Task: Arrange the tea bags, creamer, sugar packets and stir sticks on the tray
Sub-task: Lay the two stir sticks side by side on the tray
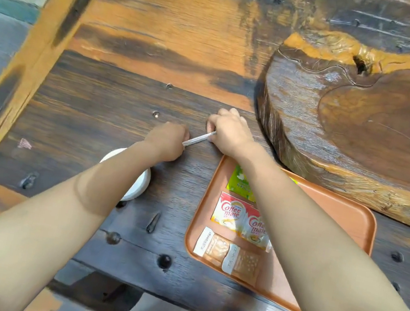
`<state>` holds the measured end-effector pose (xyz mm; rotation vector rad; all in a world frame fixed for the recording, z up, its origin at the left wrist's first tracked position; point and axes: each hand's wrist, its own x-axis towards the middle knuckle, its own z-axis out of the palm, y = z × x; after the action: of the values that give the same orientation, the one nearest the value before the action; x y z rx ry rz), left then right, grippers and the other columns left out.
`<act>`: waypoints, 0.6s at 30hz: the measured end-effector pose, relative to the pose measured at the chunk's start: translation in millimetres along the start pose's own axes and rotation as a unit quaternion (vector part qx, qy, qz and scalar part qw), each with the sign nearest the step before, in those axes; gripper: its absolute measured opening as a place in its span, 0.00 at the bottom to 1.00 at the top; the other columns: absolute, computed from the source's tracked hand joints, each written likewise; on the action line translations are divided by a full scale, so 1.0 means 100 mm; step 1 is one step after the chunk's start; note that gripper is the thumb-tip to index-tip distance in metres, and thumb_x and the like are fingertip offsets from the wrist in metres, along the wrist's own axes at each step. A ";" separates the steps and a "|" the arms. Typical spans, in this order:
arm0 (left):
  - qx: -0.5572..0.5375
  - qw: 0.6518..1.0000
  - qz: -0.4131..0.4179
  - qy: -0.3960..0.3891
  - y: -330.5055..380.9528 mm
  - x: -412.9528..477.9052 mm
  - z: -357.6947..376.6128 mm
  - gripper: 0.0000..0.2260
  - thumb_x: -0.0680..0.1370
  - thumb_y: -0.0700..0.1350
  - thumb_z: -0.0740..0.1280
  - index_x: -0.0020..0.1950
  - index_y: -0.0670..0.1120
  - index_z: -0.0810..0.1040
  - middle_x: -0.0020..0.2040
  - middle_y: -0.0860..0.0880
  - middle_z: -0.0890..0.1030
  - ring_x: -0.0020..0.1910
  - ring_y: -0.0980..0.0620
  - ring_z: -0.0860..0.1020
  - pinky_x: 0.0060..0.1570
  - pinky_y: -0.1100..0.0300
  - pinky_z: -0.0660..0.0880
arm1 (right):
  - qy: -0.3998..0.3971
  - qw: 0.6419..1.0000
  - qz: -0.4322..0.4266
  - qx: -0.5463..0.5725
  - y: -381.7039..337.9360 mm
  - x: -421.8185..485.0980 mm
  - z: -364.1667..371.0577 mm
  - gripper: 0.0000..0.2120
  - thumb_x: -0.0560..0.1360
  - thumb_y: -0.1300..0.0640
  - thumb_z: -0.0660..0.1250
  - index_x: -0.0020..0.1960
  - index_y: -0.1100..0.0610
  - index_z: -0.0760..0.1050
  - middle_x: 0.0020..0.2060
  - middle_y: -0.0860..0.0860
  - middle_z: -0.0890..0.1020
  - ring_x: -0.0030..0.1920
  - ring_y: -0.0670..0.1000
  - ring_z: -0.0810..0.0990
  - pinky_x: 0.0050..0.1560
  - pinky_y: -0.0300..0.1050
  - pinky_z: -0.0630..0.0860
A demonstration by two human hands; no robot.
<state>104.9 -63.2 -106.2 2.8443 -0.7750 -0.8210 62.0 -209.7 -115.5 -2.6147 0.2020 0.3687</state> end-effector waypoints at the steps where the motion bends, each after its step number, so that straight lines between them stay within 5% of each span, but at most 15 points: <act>1: -0.009 1.000 0.008 0.008 -0.01 0.00 -0.01 0.06 0.73 0.39 0.64 0.49 0.44 0.77 0.52 0.40 0.80 0.54 0.40 0.76 0.49 0.55 0.71 | -0.006 0.999 0.007 0.038 0.02 0.00 -0.04 0.03 0.71 0.61 0.67 0.45 0.57 0.77 0.49 0.56 0.79 0.55 0.56 0.73 0.52 0.44 0.67; 5: -0.163 0.986 0.008 0.044 0.04 -0.09 -0.17 0.05 0.72 0.40 0.68 0.47 0.43 0.78 0.34 0.52 0.75 0.39 0.49 0.75 0.31 0.71 0.65 | 0.026 0.950 0.056 0.306 0.08 -0.13 -0.30 0.04 0.69 0.64 0.71 0.43 0.60 0.78 0.33 0.51 0.76 0.36 0.48 0.72 0.33 0.37 0.65; 8: -0.354 0.935 -0.015 0.026 0.20 -0.24 -0.32 0.04 0.71 0.39 0.70 0.44 0.45 0.78 0.36 0.49 0.77 0.37 0.52 0.75 0.42 0.70 0.71 | 0.056 0.865 0.086 0.492 0.09 -0.32 -0.45 0.09 0.71 0.65 0.69 0.38 0.53 0.72 0.30 0.48 0.74 0.29 0.43 0.72 0.30 0.30 0.68; 12: -0.538 0.842 -0.010 -0.037 0.54 -0.50 -0.38 0.06 0.72 0.34 0.69 0.39 0.44 0.77 0.35 0.46 0.80 0.29 0.58 0.79 0.32 0.68 0.75 | 0.061 0.806 0.097 0.580 0.06 -0.69 -0.51 0.08 0.74 0.63 0.67 0.38 0.54 0.73 0.29 0.49 0.77 0.26 0.40 0.75 0.28 0.31 0.71; 18: -0.618 0.779 -0.006 -0.106 0.97 -0.87 -0.10 0.03 0.73 0.37 0.68 0.41 0.44 0.78 0.33 0.50 0.83 0.31 0.56 0.79 0.33 0.66 0.76 | 0.129 0.720 0.157 0.663 0.23 -1.40 -0.45 0.07 0.74 0.65 0.65 0.39 0.57 0.74 0.26 0.51 0.79 0.24 0.42 0.75 0.27 0.33 0.71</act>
<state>3.6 -105.2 -35.7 1.5721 -0.0701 -1.0867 -65.6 -240.9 -46.6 -1.1527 0.7009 -0.0800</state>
